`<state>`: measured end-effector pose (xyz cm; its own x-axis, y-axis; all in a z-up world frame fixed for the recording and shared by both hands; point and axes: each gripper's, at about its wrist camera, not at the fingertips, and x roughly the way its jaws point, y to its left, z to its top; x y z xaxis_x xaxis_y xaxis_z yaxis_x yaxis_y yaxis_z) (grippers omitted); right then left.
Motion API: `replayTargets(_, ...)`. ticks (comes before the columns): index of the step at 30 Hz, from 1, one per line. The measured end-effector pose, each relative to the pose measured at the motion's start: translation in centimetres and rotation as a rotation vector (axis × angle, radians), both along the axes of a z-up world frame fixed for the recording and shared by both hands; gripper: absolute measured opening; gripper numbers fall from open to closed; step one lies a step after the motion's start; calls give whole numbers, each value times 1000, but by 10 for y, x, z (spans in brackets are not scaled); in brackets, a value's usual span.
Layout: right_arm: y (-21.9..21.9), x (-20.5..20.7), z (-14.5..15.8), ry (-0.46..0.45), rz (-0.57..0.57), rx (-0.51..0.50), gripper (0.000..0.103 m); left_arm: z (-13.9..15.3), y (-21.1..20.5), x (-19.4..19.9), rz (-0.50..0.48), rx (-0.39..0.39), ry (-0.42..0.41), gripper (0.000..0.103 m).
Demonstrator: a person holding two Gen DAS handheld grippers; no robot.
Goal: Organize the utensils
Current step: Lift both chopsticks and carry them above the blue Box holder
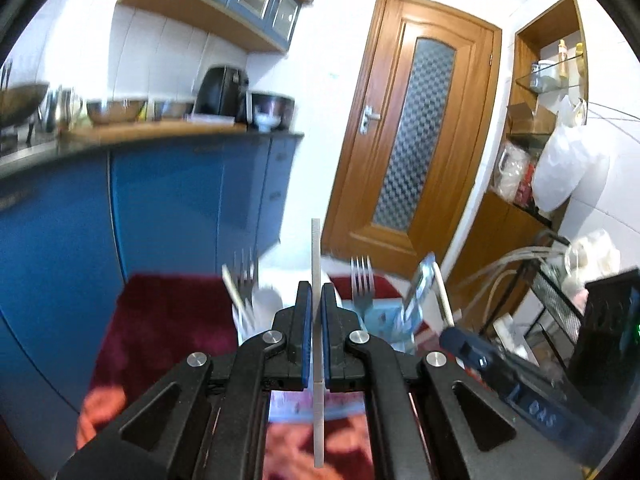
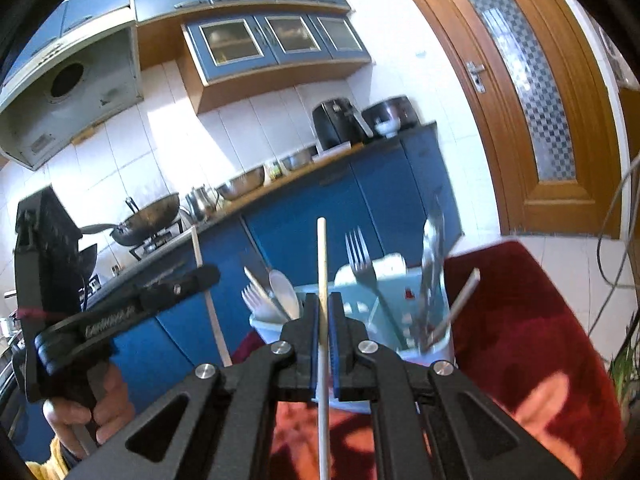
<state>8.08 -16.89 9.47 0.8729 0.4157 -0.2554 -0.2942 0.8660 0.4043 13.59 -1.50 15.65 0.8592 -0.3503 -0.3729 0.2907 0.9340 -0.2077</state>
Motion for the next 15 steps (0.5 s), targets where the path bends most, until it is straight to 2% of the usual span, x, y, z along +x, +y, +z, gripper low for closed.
replayTargets(6,-3,20,19,-71,-30,16,6,34,-5,24,31,7,-75,3)
replayTargets(10,-5,36,30,-128,-79,19,6,44,-7,40,56,19,-110,3)
replayTargets(15,-1,61,36,-214,-208,-30,6,40,-10,56,85,28,-129,3)
